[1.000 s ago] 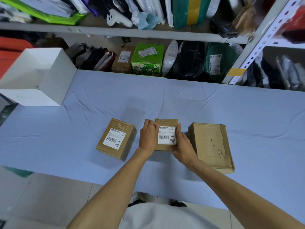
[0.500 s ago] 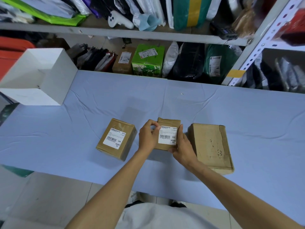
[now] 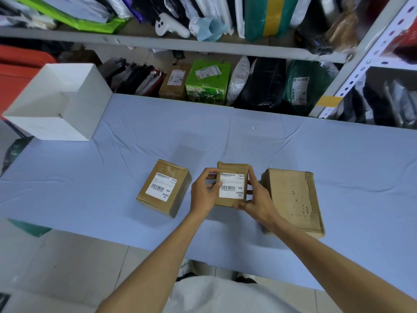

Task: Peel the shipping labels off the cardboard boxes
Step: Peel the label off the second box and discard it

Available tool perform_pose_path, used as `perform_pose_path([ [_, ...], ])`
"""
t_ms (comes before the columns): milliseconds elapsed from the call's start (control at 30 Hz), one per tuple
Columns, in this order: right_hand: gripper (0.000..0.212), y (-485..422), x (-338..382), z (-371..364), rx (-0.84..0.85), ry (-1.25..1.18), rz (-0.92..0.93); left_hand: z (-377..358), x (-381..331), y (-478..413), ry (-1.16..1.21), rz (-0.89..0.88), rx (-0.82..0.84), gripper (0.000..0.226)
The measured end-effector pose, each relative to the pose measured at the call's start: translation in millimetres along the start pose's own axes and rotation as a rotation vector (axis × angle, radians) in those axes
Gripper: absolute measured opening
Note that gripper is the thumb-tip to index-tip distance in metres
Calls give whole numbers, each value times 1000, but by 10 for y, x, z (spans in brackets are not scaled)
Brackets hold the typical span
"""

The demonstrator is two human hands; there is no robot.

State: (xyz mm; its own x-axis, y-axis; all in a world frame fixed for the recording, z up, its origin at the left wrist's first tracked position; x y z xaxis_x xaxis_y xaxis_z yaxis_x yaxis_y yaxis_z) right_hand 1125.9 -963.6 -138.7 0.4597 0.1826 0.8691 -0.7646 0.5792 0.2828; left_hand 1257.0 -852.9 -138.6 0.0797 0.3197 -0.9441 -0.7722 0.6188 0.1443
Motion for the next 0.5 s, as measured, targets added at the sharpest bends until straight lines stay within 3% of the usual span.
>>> perform_pose_path([
  [500, 126, 6, 18, -29, -28, 38, 18, -135, -61, -17, -128, 38, -185, 9],
])
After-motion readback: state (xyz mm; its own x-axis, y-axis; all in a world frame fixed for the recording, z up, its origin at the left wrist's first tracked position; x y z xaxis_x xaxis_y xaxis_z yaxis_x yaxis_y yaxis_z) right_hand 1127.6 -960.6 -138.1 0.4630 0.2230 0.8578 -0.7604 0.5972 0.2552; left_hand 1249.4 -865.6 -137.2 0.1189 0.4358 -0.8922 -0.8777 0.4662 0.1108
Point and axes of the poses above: each hand's wrist, its own y-axis away from the middle knuckle, its own z-axis out of the back of the hand, x = y × z, the point moved 2 cm from there along -y, towards the middle knuckle, and after that the axes turned 4 degrees about -y, right-handed, at the moved point
